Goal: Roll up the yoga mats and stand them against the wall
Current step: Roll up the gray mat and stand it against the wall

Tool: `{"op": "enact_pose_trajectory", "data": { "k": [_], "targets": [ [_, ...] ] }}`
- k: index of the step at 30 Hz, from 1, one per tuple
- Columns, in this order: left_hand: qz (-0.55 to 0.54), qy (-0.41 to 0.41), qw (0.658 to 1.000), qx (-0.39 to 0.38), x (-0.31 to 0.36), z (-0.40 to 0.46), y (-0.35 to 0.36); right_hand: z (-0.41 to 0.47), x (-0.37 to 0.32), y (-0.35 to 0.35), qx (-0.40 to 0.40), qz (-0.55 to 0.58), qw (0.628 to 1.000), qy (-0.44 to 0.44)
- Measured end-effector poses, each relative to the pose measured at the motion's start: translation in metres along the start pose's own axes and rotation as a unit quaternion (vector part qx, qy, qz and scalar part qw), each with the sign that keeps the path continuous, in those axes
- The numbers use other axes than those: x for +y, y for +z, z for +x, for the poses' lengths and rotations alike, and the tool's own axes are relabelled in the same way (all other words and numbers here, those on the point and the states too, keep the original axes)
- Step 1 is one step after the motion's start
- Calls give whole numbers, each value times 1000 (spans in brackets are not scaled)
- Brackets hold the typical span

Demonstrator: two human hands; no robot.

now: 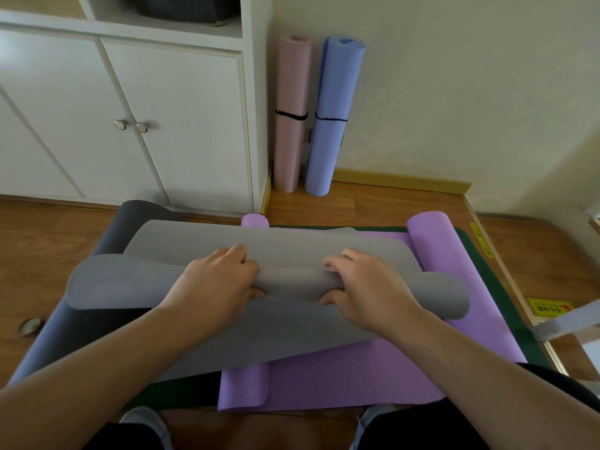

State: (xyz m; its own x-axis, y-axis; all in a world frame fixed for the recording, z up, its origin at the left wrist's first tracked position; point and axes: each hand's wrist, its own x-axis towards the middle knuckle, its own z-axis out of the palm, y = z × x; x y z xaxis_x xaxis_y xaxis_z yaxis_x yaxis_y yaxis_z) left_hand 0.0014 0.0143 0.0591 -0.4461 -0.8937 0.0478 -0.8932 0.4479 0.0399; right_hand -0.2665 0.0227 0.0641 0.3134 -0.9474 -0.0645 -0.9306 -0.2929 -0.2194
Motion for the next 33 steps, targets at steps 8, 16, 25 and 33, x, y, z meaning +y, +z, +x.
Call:
{"op": "enact_pose_trajectory", "data": {
  "k": [8, 16, 25, 33],
  "targets": [
    [-4, 26, 999, -32, 2, 6, -7, 1, -9, 6, -1, -83, 995, -49],
    [-33, 53, 988, -139, -2, -4, -10, -8, -11, 10, -63, -83, 993, -61],
    [26, 62, 990, -125, 4, -2, -10, -6, -10, 8, -61, -73, 994, -60],
    [0, 37, 996, -81, 11, 0, -12, -1, -6, 15, 40, -25, 998, -48]
  ]
}}
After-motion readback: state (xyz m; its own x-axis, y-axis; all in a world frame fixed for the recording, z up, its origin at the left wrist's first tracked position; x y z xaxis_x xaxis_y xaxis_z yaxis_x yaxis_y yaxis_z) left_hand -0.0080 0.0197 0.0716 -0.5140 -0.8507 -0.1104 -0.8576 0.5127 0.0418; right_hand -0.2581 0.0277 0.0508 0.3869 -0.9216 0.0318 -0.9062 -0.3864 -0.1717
